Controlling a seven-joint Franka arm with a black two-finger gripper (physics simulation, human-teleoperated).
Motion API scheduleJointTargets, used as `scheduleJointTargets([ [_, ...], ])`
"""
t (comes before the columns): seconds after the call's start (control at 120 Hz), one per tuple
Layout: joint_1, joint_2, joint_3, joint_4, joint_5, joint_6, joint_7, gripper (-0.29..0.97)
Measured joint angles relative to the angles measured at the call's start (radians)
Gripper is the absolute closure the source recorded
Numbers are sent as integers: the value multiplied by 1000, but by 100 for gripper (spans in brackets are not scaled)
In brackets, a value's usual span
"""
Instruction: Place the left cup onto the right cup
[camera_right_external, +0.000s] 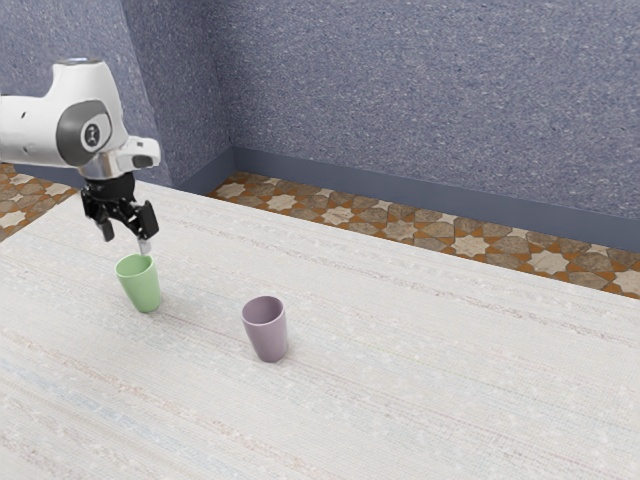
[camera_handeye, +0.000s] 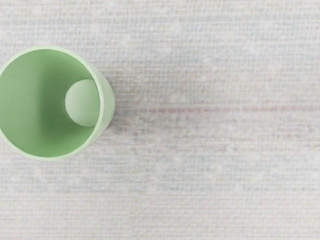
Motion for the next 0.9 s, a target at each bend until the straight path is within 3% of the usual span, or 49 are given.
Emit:
scheduleJointTargets([
  [0.075, 2, 7, 0, 0, 0, 5, 4, 3],
  [0.242, 11, 34, 0, 0, 0, 33, 12, 24],
  [0.35, 13, 54, 0, 3, 0, 60, 17, 31],
  [0.9, 30, 132, -2, 17, -23, 176, 48, 35],
])
